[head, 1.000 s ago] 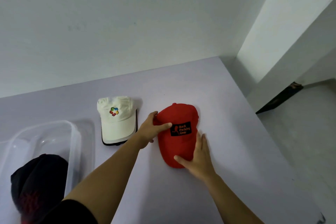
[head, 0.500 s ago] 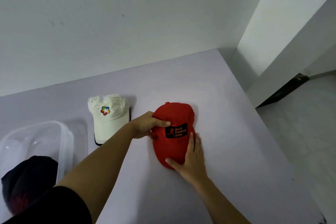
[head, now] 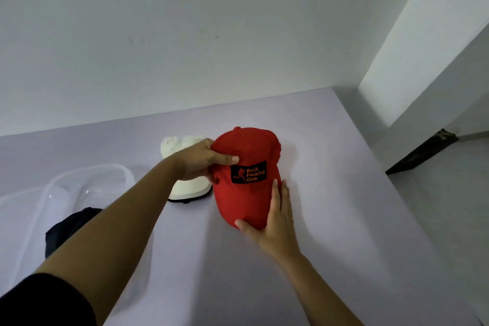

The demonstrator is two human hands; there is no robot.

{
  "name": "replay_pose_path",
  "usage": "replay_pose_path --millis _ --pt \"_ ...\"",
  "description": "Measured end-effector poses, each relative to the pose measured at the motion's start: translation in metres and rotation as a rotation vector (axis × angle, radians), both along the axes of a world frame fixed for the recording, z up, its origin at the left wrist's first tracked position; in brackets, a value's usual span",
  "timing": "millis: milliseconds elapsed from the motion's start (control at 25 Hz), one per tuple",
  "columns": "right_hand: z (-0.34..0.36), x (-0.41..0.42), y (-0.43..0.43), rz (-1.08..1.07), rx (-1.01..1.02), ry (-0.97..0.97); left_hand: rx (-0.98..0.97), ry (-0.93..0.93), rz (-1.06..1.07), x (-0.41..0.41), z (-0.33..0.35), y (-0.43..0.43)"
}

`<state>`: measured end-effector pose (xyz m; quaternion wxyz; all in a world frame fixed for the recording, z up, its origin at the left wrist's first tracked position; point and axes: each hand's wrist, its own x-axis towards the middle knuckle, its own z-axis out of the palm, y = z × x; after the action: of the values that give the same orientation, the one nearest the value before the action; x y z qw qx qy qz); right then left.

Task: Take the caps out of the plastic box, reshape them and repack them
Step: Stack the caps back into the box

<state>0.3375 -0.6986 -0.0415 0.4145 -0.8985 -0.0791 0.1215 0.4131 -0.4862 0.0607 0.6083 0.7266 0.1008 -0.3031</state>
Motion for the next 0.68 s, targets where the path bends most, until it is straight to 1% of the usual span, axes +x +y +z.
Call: replay_pose_path --millis 120,280,480,680 --pt "0.027 -0.017 0.041 0.036 0.090 -0.061 0.029 -0.108 0.008 -0.032 0.039 0.051" --pt "0.042 -0.052 0.101 0.098 0.154 -0.051 0.099 -0.220 0.105 -0.081 0.078 0.135" --pt "0.039 -0.099 0.178 0.209 0.112 -0.010 0.186 -0.300 0.252 -0.142 0.106 0.240" --pt "0.041 -0.114 0.253 0.452 -0.021 -0.098 0.243 -0.301 0.292 -0.177 0.101 0.305"
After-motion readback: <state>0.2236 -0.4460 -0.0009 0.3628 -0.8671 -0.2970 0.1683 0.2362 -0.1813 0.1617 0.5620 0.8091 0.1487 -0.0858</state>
